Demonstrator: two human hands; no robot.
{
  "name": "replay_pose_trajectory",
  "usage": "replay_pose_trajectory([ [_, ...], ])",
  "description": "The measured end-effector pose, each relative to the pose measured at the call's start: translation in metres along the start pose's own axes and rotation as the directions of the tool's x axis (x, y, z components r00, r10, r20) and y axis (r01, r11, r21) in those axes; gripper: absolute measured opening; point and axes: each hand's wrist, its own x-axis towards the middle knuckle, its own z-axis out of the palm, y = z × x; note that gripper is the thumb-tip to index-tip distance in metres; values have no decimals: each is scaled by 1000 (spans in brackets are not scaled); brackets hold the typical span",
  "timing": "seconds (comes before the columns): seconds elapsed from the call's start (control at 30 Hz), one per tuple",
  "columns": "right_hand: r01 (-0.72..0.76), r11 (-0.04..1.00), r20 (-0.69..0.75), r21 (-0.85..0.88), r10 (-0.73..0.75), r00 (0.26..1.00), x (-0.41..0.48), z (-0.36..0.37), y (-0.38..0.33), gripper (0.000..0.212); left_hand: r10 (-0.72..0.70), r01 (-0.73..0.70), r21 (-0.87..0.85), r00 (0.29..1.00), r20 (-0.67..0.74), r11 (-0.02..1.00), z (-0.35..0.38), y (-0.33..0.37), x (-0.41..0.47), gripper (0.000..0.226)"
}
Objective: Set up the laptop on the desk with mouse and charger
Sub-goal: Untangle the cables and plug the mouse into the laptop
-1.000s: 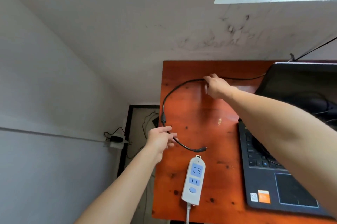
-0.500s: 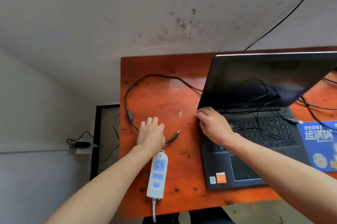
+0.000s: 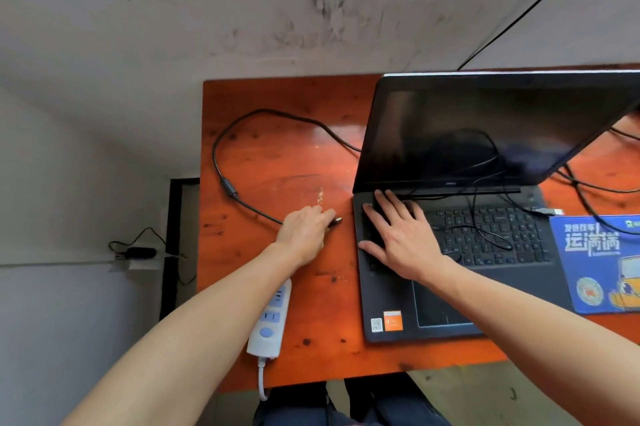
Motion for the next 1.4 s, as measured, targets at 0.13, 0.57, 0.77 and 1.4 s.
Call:
replay_pose_trajectory([
  [0.13, 43, 999, 30, 5, -44, 999, -1, 0, 7, 83, 0, -1, -23, 1000, -9, 1000, -1, 8, 13, 20],
  [0.57, 32, 999, 78, 0, -32, 996, 3, 5, 10, 93, 49, -67, -137, 990, -131, 988, 4, 7, 17, 33],
  [0.77, 25, 1000, 88, 4, -25, 996, 3, 5, 10, 93, 79, -91, -114, 991, -104, 989, 1, 6, 18, 35],
  [1.4, 23, 1000, 100, 5, -23, 995, 4, 4, 10, 93, 67, -81, -153, 993, -92, 985, -3, 8, 16, 39],
])
